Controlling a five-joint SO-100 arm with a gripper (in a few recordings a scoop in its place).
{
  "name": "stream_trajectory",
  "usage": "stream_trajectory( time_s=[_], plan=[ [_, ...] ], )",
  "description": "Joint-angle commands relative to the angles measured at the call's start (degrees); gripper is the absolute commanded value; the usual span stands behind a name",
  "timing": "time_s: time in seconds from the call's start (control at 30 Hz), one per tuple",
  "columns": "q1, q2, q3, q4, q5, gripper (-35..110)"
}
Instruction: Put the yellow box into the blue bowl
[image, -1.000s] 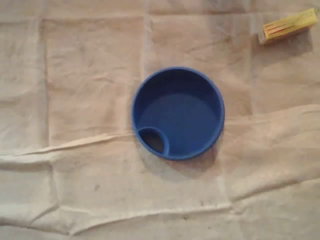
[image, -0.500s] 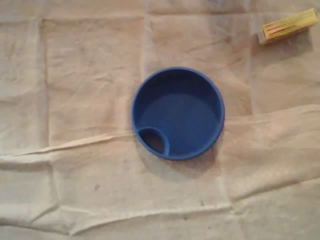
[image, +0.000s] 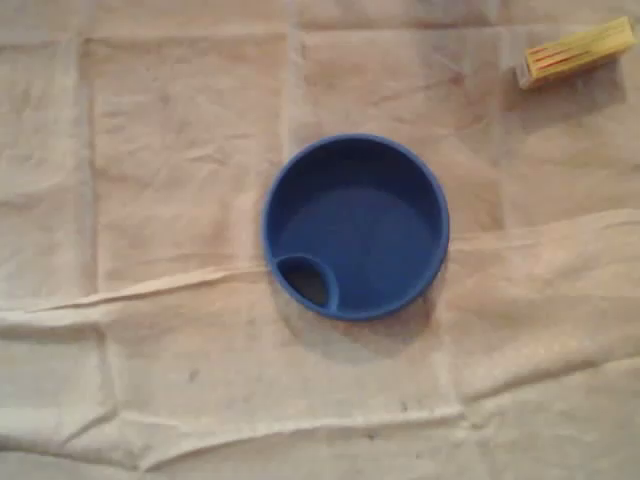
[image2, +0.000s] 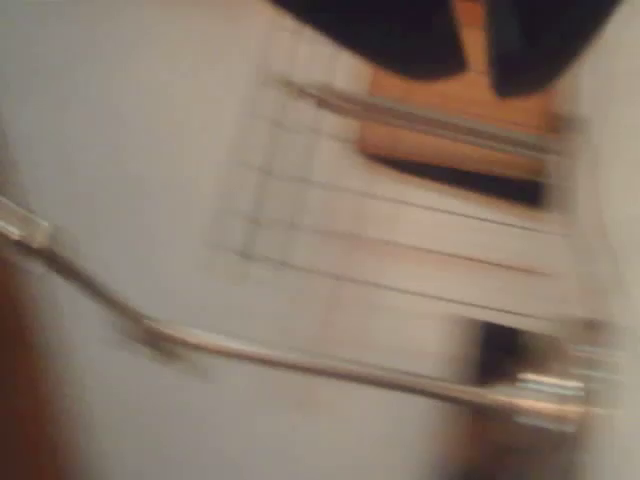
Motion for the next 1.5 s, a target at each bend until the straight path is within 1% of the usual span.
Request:
stream_trajectory(
  time_s=[0.0, 0.4, 0.63, 0.87, 1.0, 1.27, 1.47],
  plan=[
    [-0.26, -10.72, -0.09, -0.09, -0.26, 0],
    [-0.53, -29.36, -0.09, -0.09, 0.35, 0],
    [-8.88, -39.29, -0.09, -0.18, 1.14, 0],
    [-13.45, -46.41, -0.09, -0.62, 13.01, 0],
    [-13.54, -49.92, -0.09, -1.05, 15.21, 0],
    [-13.80, -59.41, 0.00, -7.82, 19.69, 0],
    [-18.28, -65.21, -1.14, -9.14, 23.12, 0]
  ],
)
